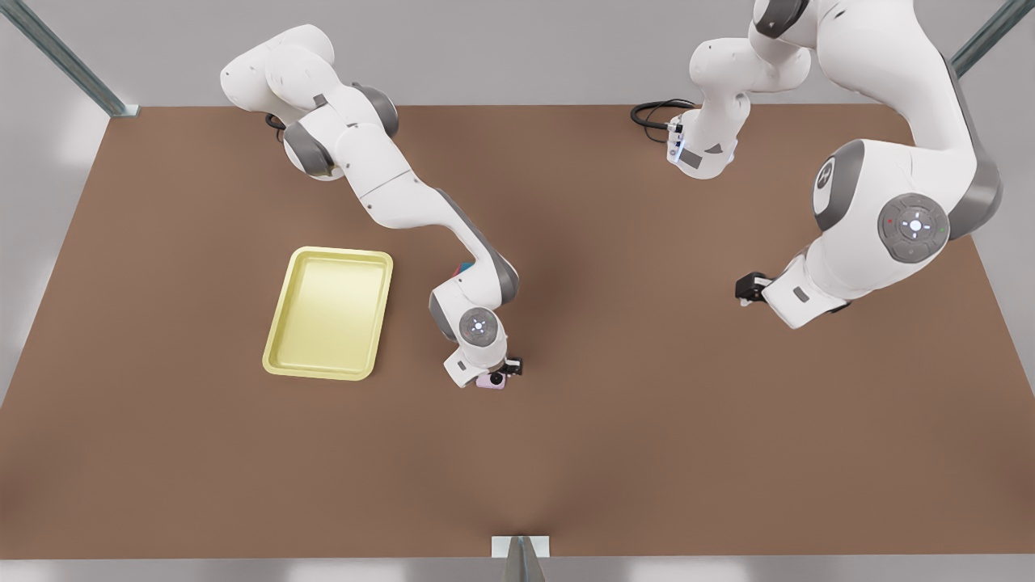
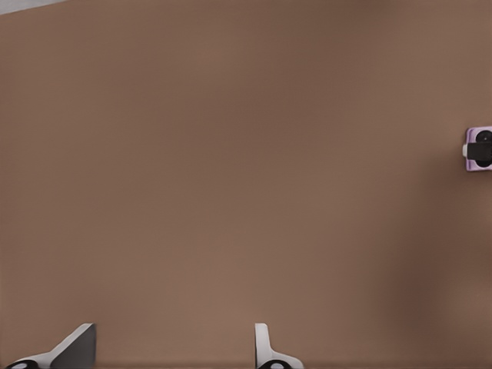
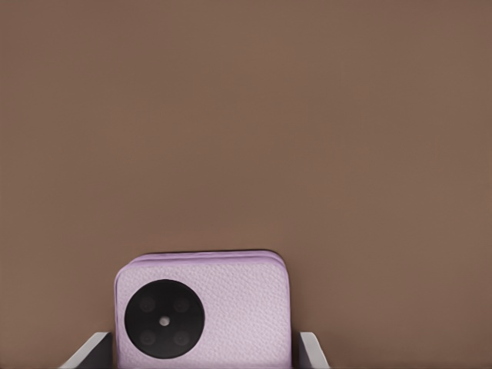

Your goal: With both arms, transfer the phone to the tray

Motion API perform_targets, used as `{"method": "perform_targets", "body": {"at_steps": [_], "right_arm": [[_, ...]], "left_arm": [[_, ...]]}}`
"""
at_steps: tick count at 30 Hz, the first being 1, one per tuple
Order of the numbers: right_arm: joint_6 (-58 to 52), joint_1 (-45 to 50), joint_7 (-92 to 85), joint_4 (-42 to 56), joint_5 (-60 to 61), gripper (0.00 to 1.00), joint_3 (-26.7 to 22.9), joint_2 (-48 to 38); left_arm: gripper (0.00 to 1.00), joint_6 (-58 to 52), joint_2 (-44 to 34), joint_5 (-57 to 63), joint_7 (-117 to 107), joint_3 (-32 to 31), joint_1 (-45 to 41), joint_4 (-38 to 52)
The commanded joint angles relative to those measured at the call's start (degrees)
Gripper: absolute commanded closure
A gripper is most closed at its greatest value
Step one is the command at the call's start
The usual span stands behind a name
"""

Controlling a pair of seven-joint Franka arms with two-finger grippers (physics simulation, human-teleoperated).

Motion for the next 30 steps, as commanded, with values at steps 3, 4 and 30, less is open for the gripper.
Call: {"method": "perform_targets", "body": {"at_steps": [3, 4, 30], "right_arm": [[0.1, 0.0, 0.1, 0.0, 0.0, 0.1, 0.0, 0.3], [0.1, 0.0, 0.1, 0.0, 0.0, 0.1, 0.0, 0.3], [0.4, -25.9, -66.3, -46.3, 0.5, 0.25, -7.8, -31.0]], "left_arm": [[0.0, 0.1, 0.0, 0.0, 0.5, 0.0, 0.0, 0.0], [0.0, 0.1, 0.0, 0.1, 0.5, 0.0, 0.0, 0.0], [0.0, 0.1, 0.1, -0.3, 0.2, 0.0, -0.1, 0.1]]}}
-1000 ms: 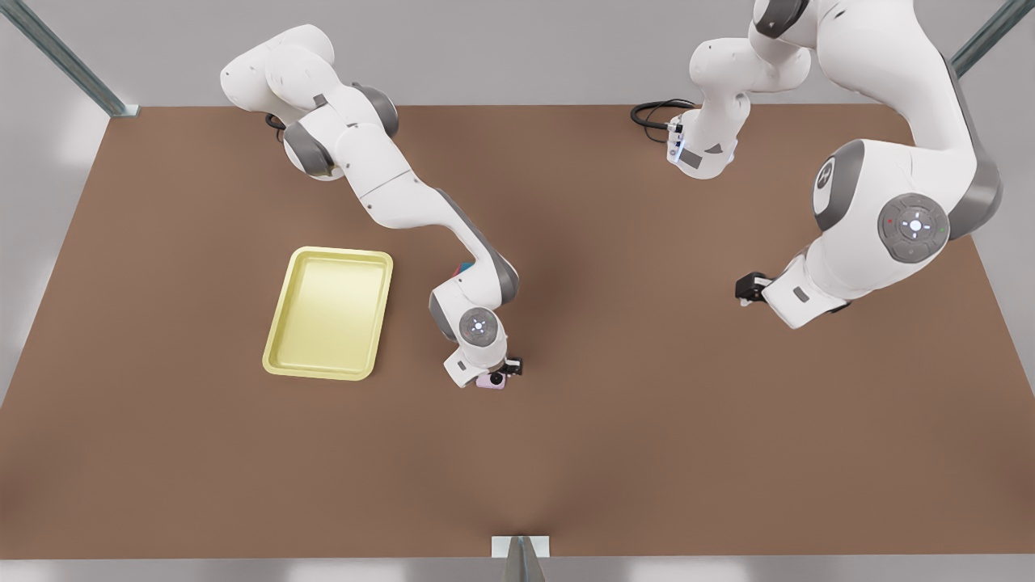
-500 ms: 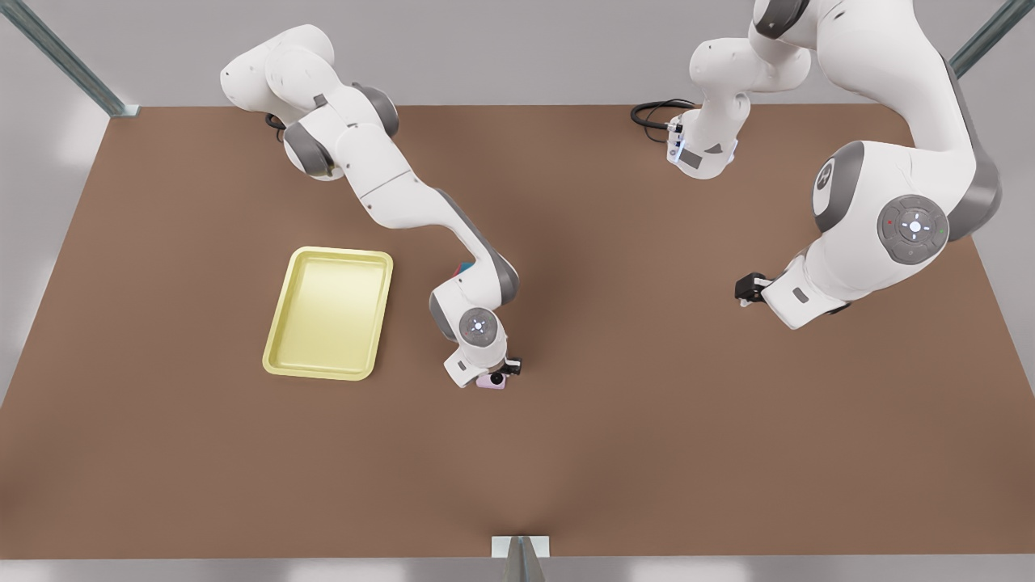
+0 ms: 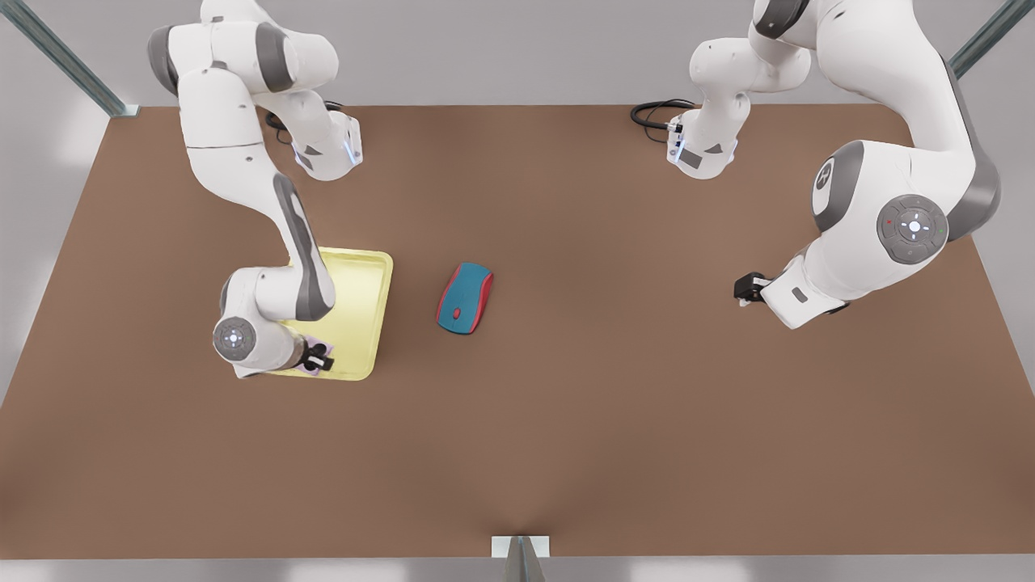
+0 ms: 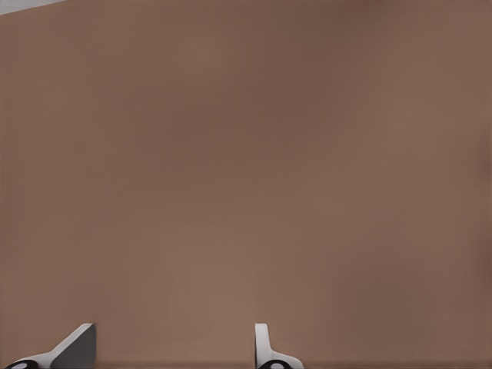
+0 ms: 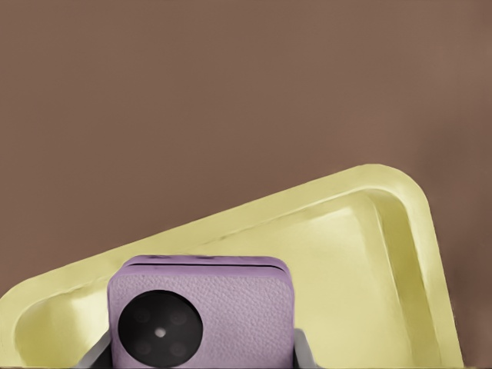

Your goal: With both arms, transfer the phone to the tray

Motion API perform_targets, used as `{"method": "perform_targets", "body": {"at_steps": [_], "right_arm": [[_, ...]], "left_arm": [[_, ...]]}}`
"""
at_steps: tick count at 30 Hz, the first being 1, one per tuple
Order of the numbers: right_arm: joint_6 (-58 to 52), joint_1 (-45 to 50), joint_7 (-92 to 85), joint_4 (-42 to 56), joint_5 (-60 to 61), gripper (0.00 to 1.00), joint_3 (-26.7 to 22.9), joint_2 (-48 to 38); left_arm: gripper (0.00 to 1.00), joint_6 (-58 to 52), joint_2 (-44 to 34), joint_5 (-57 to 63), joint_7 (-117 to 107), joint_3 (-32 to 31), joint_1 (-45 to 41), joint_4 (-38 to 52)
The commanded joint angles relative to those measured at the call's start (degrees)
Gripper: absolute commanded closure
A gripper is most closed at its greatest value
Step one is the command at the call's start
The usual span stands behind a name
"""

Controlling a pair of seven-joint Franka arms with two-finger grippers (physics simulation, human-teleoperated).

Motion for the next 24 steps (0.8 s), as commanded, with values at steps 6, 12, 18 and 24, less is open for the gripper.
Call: {"method": "perform_targets", "body": {"at_steps": [6, 12, 18, 24], "right_arm": [[0.7, -0.4, -46.8, -6.5, -0.3, 0.25, -0.6, -2.6], [0.9, -0.3, -48.0, -6.2, -0.2, 0.0, -0.6, -2.2], [-13.8, -0.7, -46.8, 5.1, -0.6, 0.0, -0.5, -13.8], [-33.3, -3.5, -35.7, 24.2, -8.5, 0.0, -0.3, -20.3]], "left_arm": [[0.0, 0.1, 0.1, 0.1, -0.1, 0.0, -0.1, 0.0], [0.0, 0.2, 0.1, 0.1, -0.2, 0.0, -0.1, 0.0], [0.0, 0.2, 0.0, 0.1, -0.2, 0.0, -0.1, 0.0], [0.0, 0.2, -0.1, 0.1, -1.5, 0.0, -0.1, 0.0]]}}
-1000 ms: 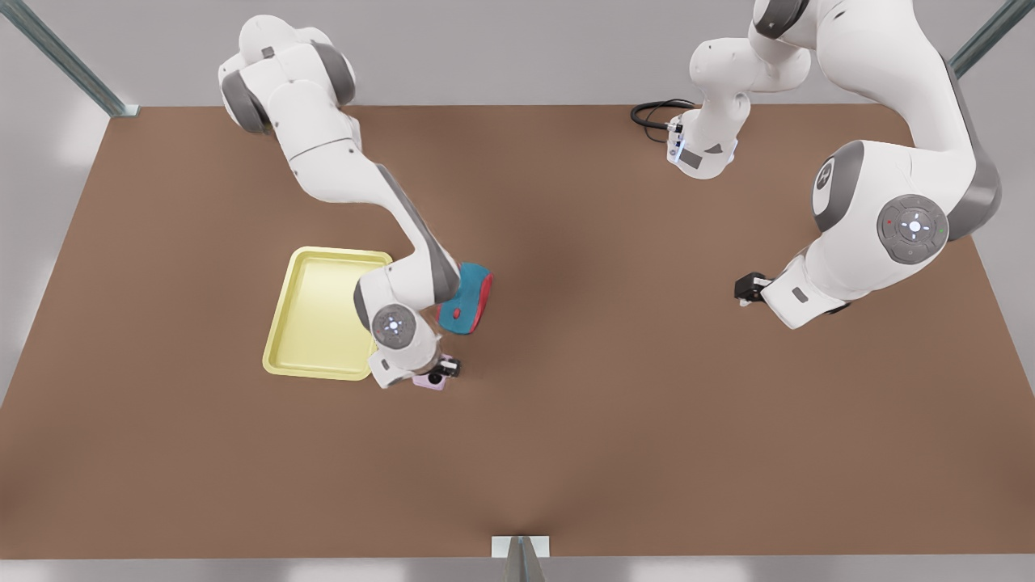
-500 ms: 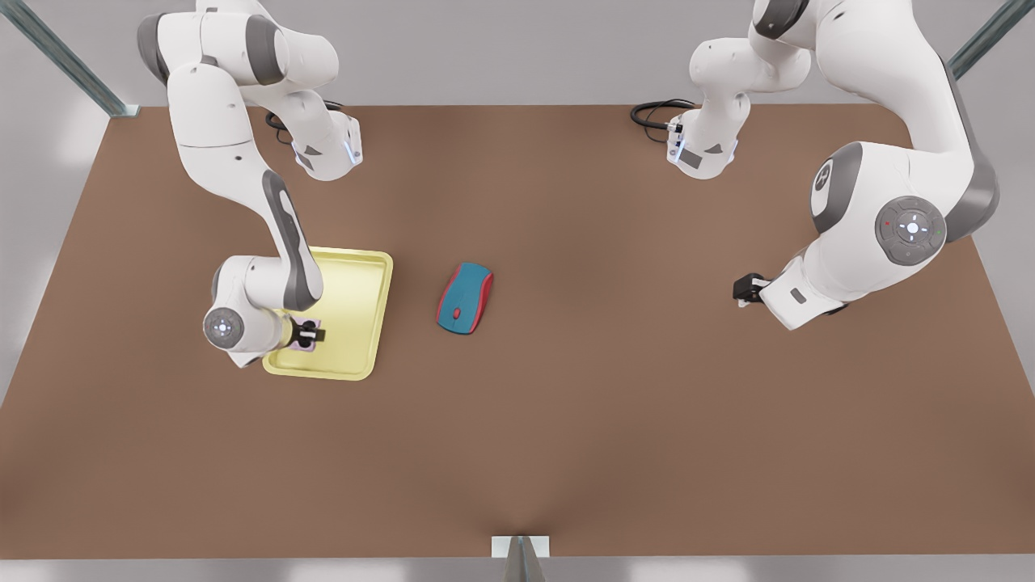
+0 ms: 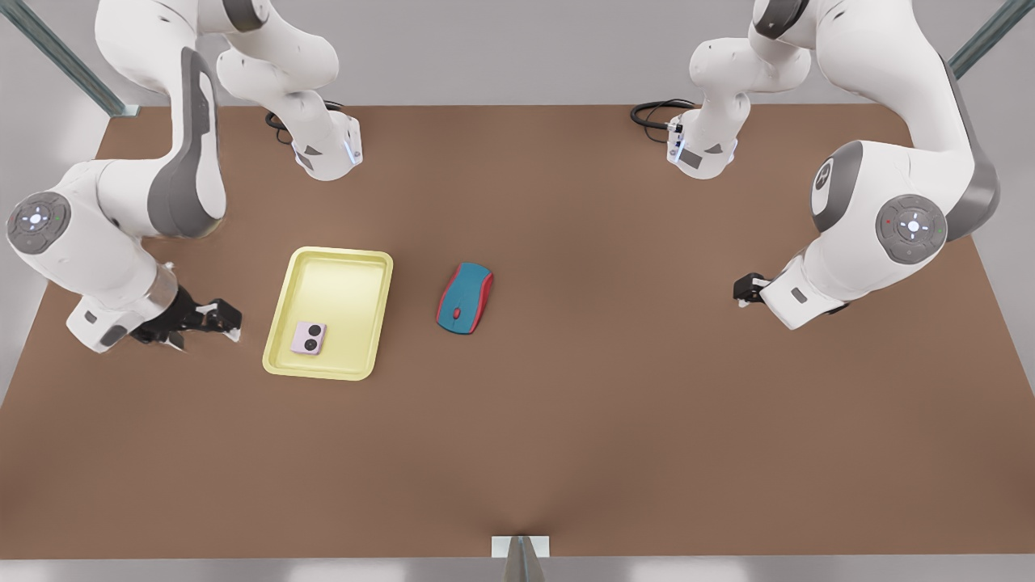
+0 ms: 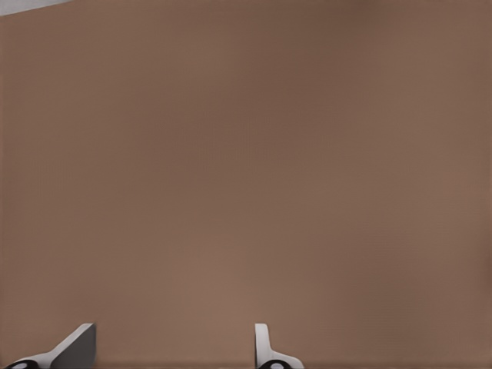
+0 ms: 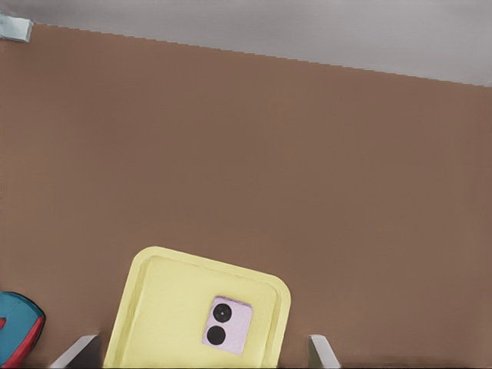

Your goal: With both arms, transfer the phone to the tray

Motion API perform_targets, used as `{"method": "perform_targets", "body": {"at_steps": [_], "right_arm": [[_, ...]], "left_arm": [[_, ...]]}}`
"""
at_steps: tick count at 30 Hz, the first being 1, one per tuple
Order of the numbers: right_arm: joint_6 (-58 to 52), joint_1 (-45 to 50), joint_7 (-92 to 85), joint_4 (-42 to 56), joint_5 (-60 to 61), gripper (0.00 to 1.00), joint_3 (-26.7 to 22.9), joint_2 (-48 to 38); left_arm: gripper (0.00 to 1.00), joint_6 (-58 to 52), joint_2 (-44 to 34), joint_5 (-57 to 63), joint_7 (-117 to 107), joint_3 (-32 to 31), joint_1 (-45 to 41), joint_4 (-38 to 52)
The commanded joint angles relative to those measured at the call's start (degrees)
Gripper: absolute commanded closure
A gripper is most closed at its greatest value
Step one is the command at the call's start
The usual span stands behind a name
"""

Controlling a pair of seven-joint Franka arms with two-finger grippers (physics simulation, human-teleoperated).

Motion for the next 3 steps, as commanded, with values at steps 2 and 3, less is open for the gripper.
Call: {"method": "perform_targets", "body": {"at_steps": [2, 3], "right_arm": [[-12.8, -6.9, -3.8, 1.6, -4.6, 0.0, 4.3, -3.1], [-12.8, -9.2, -3.7, 1.5, -4.8, 0.0, 7.9, -3.2]], "left_arm": [[0.0, 0.0, -0.1, 0.0, -1.1, 0.0, 0.0, 0.0], [0.0, 0.0, 0.0, 0.0, -1.1, 0.0, 0.0, 0.0]]}}
